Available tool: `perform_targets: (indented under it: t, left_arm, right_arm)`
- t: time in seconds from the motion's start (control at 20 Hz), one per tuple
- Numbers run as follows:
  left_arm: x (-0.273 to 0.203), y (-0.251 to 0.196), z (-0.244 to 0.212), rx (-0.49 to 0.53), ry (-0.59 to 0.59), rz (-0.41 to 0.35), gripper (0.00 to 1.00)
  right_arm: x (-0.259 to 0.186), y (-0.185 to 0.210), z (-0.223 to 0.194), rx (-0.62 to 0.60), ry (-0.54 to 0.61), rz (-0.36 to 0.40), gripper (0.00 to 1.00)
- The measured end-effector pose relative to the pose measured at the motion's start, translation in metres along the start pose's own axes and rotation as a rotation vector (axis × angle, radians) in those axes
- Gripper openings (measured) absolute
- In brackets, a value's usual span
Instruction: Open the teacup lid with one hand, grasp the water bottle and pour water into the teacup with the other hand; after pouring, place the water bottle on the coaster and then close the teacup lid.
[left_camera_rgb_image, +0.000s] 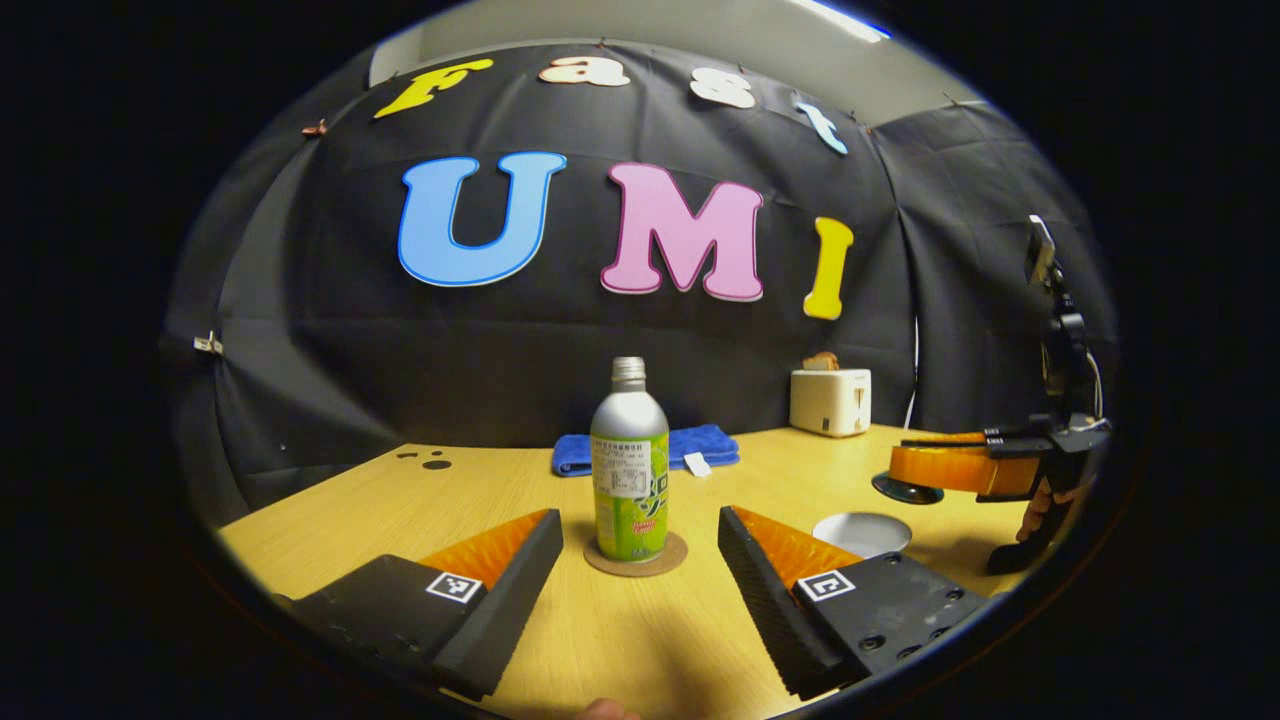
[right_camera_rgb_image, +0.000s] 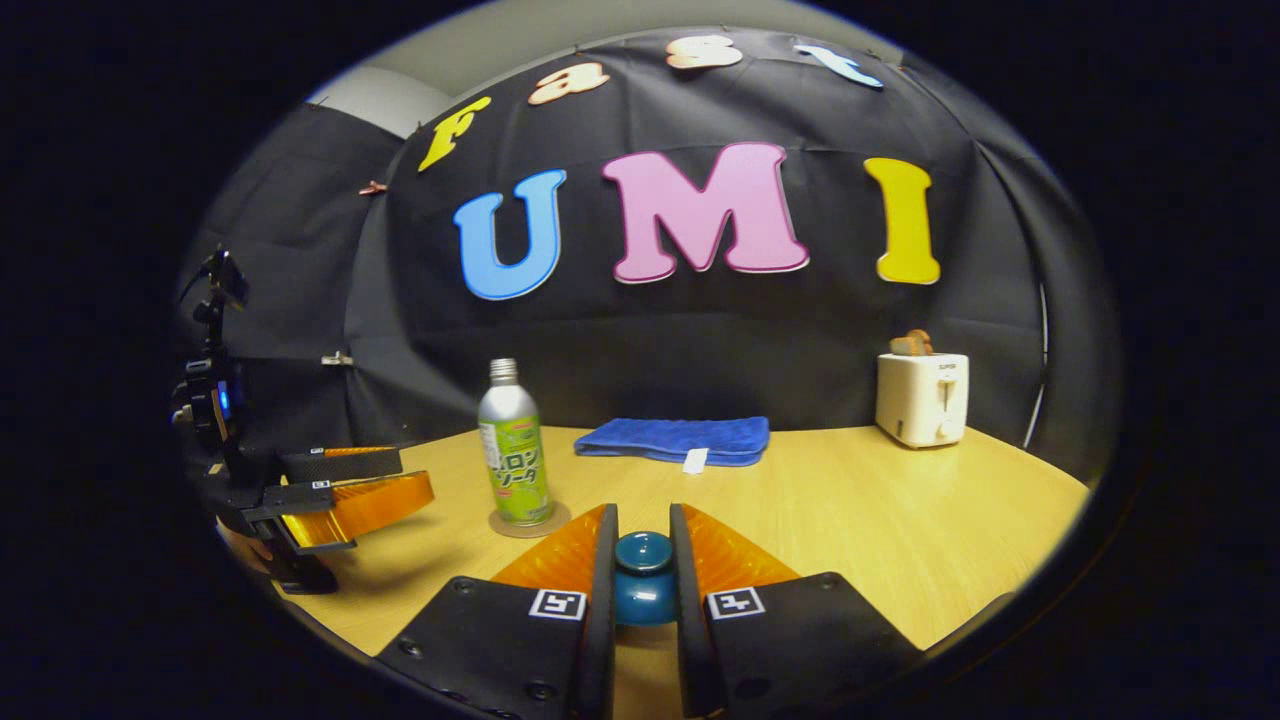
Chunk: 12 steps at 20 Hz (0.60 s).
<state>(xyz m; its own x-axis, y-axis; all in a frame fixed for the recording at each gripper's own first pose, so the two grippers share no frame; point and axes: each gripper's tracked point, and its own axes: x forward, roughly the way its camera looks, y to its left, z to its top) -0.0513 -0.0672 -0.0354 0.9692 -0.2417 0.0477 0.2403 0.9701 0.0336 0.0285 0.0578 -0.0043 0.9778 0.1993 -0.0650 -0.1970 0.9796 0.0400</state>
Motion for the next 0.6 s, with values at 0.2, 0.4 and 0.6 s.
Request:
perform_targets:
  t: [0.2,0.4,0.6]
  left_arm:
    - [-0.002,0.007,-0.006,-0.032,0.028,0.031,0.97]
    - [-0.002,0.011,-0.006,-0.024,0.022,0.045,0.98]
    - [-0.001,0.011,-0.005,-0.026,0.024,0.044,0.98]
  right_arm:
    - [0.015,0.021,-0.017,-0.033,0.067,0.038,0.29]
    - [0.017,0.026,-0.021,-0.057,0.087,0.030,0.30]
    - [0.018,0.020,-0.026,-0.034,0.120,0.012,0.31]
